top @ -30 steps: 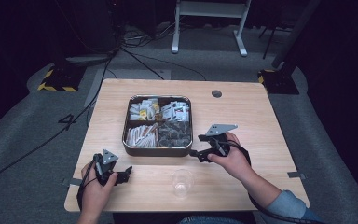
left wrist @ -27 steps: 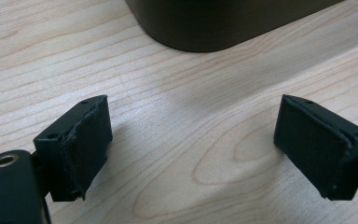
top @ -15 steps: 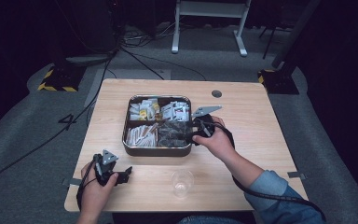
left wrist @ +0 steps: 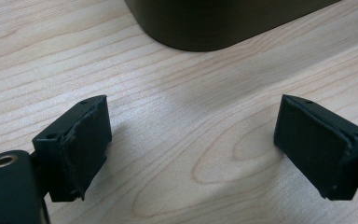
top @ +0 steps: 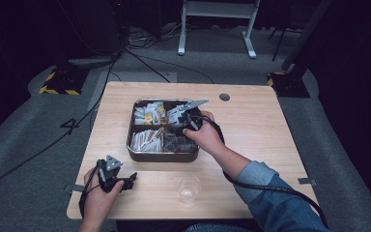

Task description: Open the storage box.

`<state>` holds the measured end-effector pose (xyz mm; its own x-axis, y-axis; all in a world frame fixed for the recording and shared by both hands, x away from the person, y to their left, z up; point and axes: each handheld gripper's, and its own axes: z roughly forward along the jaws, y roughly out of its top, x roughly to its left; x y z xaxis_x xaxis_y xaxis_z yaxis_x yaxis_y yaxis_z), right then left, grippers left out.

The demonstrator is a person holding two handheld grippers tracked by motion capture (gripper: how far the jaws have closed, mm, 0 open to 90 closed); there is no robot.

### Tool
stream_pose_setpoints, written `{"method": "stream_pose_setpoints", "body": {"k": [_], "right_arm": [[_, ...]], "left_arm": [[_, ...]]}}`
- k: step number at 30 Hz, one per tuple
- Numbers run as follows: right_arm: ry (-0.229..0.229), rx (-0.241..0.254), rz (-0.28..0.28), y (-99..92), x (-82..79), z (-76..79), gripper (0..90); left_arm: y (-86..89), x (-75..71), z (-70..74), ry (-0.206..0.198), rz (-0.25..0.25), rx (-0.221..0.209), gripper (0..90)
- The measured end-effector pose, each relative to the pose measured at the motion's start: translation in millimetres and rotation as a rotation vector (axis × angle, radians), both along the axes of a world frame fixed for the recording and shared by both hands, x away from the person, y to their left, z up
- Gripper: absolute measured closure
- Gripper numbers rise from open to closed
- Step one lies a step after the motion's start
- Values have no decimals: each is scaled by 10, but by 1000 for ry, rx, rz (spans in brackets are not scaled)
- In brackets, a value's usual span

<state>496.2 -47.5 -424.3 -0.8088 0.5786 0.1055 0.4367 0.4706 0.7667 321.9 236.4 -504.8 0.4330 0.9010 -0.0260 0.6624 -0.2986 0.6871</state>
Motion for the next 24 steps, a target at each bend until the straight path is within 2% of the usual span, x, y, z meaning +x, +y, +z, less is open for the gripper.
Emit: {"method": "stream_pose_setpoints", "body": {"k": [3, 6, 9, 10, 13, 17, 19, 21, 23, 24], "right_arm": [[-5, -4, 12, 56, 38, -14, 363], [-38, -26, 27, 171, 90, -37, 394], [-40, -35, 35, 222, 118, -58, 408], [-16, -63, 34, 261, 144, -79, 437], [-31, -89, 19, 315, 186, -110, 449], [-38, -78, 12, 354, 219, -129, 461], [-63, -101, 12, 380, 241, -144, 457], [-72, -99, 19, 396, 268, -169, 451], [-85, -92, 18, 400, 254, -183, 482], [-88, -90, 29, 401, 246, -182, 526]], "left_arm": [[0, 0, 0, 0, 0, -1, 115], [1, 1, 0, -2, -1, 1, 115], [1, 0, 2, 1, -2, 1, 115], [2, 1, 1, 0, -2, 1, 115], [3, 4, 0, -1, -5, 1, 113], [3, 5, -1, -2, -5, 1, 112], [4, 5, 0, -3, -5, 2, 112], [3, 5, -1, -2, -5, 1, 112], [4, 5, -1, -3, -5, 2, 112], [3, 5, -1, -2, -5, 1, 112]]}}
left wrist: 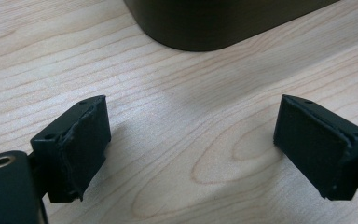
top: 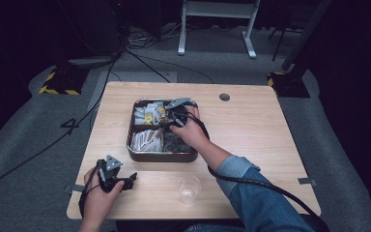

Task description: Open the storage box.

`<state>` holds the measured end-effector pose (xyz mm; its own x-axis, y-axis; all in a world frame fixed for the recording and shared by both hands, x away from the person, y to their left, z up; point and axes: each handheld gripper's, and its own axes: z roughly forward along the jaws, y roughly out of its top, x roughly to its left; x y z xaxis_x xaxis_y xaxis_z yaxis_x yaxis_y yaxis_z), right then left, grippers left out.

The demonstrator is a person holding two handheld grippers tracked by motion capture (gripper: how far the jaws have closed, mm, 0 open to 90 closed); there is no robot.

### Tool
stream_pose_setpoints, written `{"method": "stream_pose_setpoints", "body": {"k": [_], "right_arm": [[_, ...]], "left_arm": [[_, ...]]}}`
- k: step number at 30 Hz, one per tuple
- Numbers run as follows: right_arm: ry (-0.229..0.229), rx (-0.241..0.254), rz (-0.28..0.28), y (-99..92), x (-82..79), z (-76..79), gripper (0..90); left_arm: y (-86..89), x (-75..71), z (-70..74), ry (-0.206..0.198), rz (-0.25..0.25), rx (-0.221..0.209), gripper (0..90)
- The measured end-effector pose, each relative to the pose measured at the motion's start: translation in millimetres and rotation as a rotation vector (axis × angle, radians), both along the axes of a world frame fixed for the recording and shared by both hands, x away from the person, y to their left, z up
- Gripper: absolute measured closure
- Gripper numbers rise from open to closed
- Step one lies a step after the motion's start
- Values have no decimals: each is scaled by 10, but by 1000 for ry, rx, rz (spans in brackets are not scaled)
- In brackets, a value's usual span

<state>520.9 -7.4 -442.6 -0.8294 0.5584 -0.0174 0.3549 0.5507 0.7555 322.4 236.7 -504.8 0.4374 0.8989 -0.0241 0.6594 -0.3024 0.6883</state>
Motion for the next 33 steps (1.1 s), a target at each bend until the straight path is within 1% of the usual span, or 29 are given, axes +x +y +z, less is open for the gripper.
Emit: {"method": "stream_pose_setpoints", "body": {"k": [1, 2, 5, 10, 21, 30, 33], "right_arm": [[0, 0, 0, 0, 0, 0, 526], [-2, 4, 22, 4, -16, 0, 580], [-6, 4, 22, 4, -25, -2, 582], [1, 8, 21, -3, -18, -3, 584], [-2, 7, -29, 28, -63, -5, 584], [4, 17, -33, 23, -64, -3, 588], [14, 24, -40, 25, -61, 3, 589]], "left_arm": [[0, 0, 0, 0, 0, 0, 112], [0, 0, 0, 0, 0, 1, 112], [0, 0, 0, -1, 0, 1, 112], [0, 0, 0, 0, 0, 0, 112], [0, 0, 0, -1, 0, 1, 112], [0, 0, 0, 0, 0, 0, 112], [0, 1, 0, 1, 0, -1, 112]]}}
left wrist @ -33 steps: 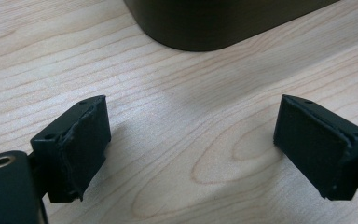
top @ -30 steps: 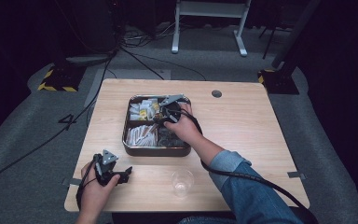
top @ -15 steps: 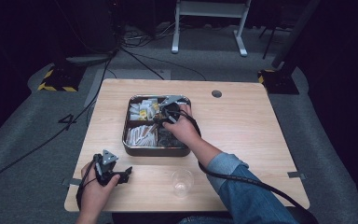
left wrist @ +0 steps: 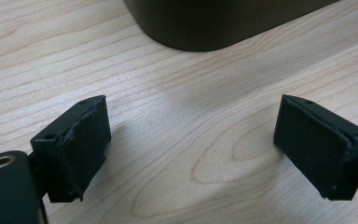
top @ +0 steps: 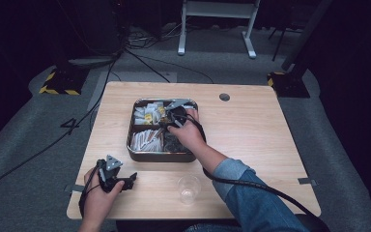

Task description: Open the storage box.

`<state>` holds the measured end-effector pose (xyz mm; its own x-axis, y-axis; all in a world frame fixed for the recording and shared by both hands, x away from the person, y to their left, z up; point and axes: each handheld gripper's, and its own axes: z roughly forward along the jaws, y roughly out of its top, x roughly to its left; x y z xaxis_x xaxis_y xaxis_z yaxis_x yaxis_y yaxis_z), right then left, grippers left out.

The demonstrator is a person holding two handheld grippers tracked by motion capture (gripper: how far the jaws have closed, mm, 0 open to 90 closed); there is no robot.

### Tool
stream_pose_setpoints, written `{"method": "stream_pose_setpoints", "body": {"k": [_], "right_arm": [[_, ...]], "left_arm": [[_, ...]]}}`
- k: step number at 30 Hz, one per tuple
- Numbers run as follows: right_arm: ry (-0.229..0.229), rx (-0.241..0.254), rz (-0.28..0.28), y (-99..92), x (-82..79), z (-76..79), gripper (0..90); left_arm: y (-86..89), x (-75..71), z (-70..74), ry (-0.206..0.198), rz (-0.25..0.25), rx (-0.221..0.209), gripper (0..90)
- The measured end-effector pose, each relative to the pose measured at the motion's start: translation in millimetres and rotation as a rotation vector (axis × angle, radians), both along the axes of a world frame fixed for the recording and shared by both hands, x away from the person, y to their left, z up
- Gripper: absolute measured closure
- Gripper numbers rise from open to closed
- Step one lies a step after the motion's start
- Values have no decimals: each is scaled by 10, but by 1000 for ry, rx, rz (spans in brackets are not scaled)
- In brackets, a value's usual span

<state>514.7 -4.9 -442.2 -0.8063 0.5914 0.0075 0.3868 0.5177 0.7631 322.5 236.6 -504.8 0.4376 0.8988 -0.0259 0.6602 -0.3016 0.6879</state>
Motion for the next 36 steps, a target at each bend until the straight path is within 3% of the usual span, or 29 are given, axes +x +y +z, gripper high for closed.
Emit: {"method": "stream_pose_setpoints", "body": {"k": [8, 12, 23, 27, 31, 36], "right_arm": [[2, 20, -1, -19, -1, 53, 589], [-39, 45, 11, -34, -16, 225, 589], [-80, 96, 28, -157, -91, 548, 589], [-117, 134, 40, -283, -174, 655, 589], [-118, 160, 40, -414, -219, 717, 588], [-132, 150, 44, -597, -250, 790, 589]], "left_arm": [[1, 8, 2, 3, -4, 0, 109], [0, 9, 2, 3, -4, 0, 109], [-1, 9, 2, 3, -3, 0, 109], [-2, 14, 3, 5, -6, -1, 109], [-6, 22, 2, 2, -8, 1, 110], [-6, 22, 2, 1, -6, 1, 110]]}}
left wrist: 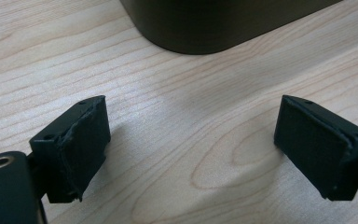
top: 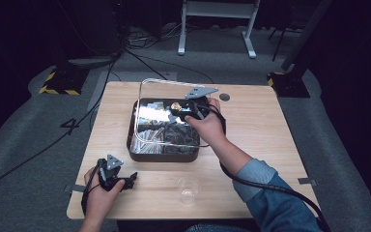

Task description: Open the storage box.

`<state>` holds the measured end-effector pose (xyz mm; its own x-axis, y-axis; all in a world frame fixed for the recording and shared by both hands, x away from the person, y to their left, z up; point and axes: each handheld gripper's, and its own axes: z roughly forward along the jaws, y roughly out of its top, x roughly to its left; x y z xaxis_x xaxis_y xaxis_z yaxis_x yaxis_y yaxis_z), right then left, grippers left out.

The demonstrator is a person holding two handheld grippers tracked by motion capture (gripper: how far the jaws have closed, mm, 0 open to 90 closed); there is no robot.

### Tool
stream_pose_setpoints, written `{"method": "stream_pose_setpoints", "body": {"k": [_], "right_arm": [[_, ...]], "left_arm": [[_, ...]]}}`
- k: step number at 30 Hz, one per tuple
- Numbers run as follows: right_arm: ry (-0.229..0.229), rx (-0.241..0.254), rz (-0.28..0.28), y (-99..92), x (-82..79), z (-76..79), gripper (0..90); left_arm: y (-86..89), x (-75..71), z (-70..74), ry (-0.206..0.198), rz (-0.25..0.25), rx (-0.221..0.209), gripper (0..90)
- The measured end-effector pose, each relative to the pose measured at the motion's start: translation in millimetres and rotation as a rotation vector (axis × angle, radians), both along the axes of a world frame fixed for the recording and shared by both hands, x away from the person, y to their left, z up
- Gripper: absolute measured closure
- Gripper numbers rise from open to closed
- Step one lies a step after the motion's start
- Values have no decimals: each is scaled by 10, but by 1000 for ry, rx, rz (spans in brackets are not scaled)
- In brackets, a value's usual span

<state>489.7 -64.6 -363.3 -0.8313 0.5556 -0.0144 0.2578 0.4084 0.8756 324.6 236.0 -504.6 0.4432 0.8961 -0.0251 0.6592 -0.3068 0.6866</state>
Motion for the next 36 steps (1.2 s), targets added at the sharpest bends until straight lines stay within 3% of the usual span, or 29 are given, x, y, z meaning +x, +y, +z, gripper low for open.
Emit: {"method": "stream_pose_setpoints", "body": {"k": [5, 7, 8, 9, 11, 15, 16, 19, 25, 36], "right_arm": [[0, -3, -4, -208, -13, 40, 588], [49, 45, -17, -445, -43, 52, 588], [49, 45, -17, -445, -43, 52, 588], [62, 79, -22, -602, -64, 50, 588], [59, 83, -27, -674, -74, 50, 588], [13, 44, -69, -997, -117, 67, 588], [13, 44, -69, -997, -117, 67, 588], [10, 56, -90, -1244, -154, 72, 588], [7, -10, -127, -1537, -180, 35, 588], [20, -32, -194, -1944, -186, 11, 588]], "left_arm": [[11, -7, 4, -5, 6, -9, 133], [33, -19, 6, -7, 3, -28, 163], [33, -19, 6, -7, 3, -28, 163], [33, -24, 6, -8, 5, -25, 164], [15, -31, 3, -9, 5, -12, 164], [10, -34, 3, -11, 6, -6, 165], [10, -34, 3, -11, 6, -6, 164], [10, -34, 2, -11, 5, -7, 165], [9, -34, 2, -9, 5, -8, 165], [9, -35, 3, -8, 5, -7, 164]]}}
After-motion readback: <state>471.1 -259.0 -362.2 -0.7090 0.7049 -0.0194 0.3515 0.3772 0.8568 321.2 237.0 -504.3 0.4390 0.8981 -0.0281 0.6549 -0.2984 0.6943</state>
